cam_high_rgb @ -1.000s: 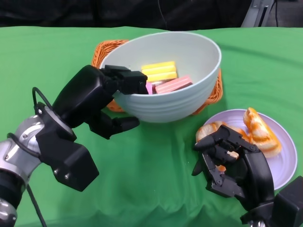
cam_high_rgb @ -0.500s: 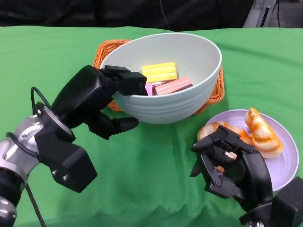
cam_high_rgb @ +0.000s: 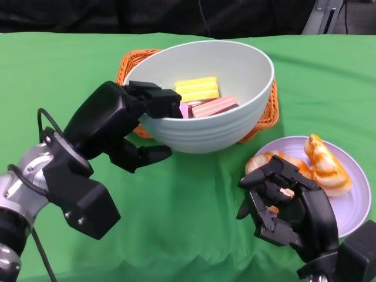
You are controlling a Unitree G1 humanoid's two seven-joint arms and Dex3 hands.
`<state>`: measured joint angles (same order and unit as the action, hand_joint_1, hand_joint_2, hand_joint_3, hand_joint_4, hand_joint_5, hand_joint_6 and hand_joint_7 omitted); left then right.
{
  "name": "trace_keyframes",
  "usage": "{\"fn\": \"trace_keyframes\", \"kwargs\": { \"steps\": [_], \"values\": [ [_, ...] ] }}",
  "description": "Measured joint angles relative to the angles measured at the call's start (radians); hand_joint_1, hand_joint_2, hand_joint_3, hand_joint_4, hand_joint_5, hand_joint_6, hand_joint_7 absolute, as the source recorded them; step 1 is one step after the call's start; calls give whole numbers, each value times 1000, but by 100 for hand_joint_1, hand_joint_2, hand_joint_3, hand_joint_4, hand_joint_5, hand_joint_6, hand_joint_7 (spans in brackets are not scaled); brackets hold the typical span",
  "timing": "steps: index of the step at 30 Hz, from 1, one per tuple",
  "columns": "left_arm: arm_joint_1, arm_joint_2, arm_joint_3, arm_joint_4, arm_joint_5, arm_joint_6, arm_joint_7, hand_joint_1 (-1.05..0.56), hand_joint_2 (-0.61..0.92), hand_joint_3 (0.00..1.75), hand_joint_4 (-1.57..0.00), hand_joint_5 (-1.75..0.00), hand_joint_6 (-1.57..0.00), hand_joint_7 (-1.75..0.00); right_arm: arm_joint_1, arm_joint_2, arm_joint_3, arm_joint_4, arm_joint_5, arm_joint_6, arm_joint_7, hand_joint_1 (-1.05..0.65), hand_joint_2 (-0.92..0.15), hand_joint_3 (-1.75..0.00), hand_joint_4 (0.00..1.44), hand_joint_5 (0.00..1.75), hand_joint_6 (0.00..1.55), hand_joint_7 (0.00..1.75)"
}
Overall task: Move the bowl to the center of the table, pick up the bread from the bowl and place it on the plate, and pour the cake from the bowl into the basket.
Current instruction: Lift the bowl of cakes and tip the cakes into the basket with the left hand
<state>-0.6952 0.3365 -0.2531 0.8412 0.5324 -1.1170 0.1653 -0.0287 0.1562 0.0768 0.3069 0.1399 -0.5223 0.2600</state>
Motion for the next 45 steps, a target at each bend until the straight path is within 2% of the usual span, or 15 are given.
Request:
{"fn": "trace_keyframes", "kwargs": {
  "steps": [18,23,30,33,35,39,41,42,45],
  "values": [
    [-4,0,0,7,22,-4,15,-15,63,96,-71,-171,-73,-133,-6,0,-1,26,2,-16,9,-13,-59,-94,75,155,70,130],
    [-13,-2,0,7,22,4,15,-11,61,101,-70,-169,-76,-125,-7,0,-3,33,2,-16,9,-12,-58,-95,75,155,71,129],
    [-36,-7,7,8,19,14,15,-10,61,101,-70,-168,-78,-122,-9,0,-4,41,2,-17,8,-12,-57,-97,75,155,70,129],
    [-75,-48,10,69,-22,28,-6,-11,66,95,-76,-158,-82,-117,-17,-1,-5,68,6,-26,24,-10,-59,-98,73,160,68,133],
    [-113,-70,17,99,-53,39,-27,-13,70,85,-77,-157,-79,-122,-21,1,-3,80,6,-35,33,-10,-60,-99,73,161,68,134],
    [-165,-80,22,105,-84,41,-51,-14,73,77,-79,-150,-77,-123,-27,4,-3,101,5,-47,34,-9,-57,-103,74,161,69,133],
    [-167,-83,22,107,-86,45,-60,-14,73,72,-78,-151,-75,-125,-29,5,-5,108,6,-58,34,-10,-56,-104,74,161,69,133],
    [-167,-84,22,109,-86,51,-63,-12,76,60,-74,-159,-69,-138,-30,5,-5,110,6,-58,35,-10,-57,-103,73,162,68,133],
    [-167,-84,22,110,-87,68,-70,-10,81,45,-68,-167,-63,-148,-33,5,-5,110,7,-58,44,-9,-58,-102,72,163,68,133]
  ]
}}
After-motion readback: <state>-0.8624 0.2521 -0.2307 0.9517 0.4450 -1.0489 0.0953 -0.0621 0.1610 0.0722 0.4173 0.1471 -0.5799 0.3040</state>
